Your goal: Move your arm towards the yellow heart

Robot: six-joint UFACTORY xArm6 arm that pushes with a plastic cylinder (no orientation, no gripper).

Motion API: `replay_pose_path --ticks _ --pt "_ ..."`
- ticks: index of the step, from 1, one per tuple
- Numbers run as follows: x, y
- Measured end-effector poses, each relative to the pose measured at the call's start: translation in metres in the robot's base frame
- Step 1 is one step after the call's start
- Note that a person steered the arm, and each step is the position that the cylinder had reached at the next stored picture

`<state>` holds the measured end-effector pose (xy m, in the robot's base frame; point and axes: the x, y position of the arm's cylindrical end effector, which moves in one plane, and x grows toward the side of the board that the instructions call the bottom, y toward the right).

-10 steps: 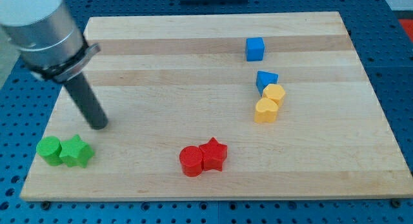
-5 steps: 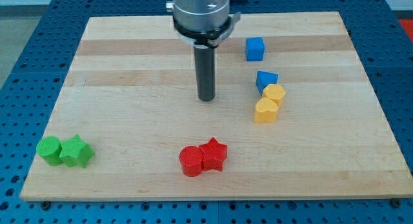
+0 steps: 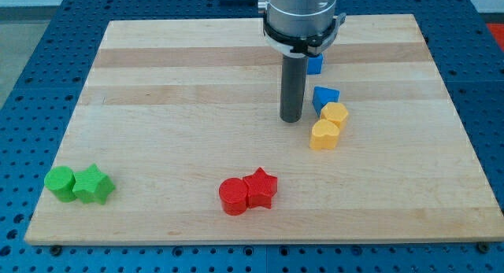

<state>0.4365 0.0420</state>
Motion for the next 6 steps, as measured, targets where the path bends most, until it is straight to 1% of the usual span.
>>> replay_pose_path --ticks 1,2,3,4,5,6 --pt "-0.001 -0.006" --pt "0.044 -0.041" --pt "0.063 -0.048" --pt "0.064 -0.043" --pt "0.087 -0.018" --pt "0.093 -0.006"
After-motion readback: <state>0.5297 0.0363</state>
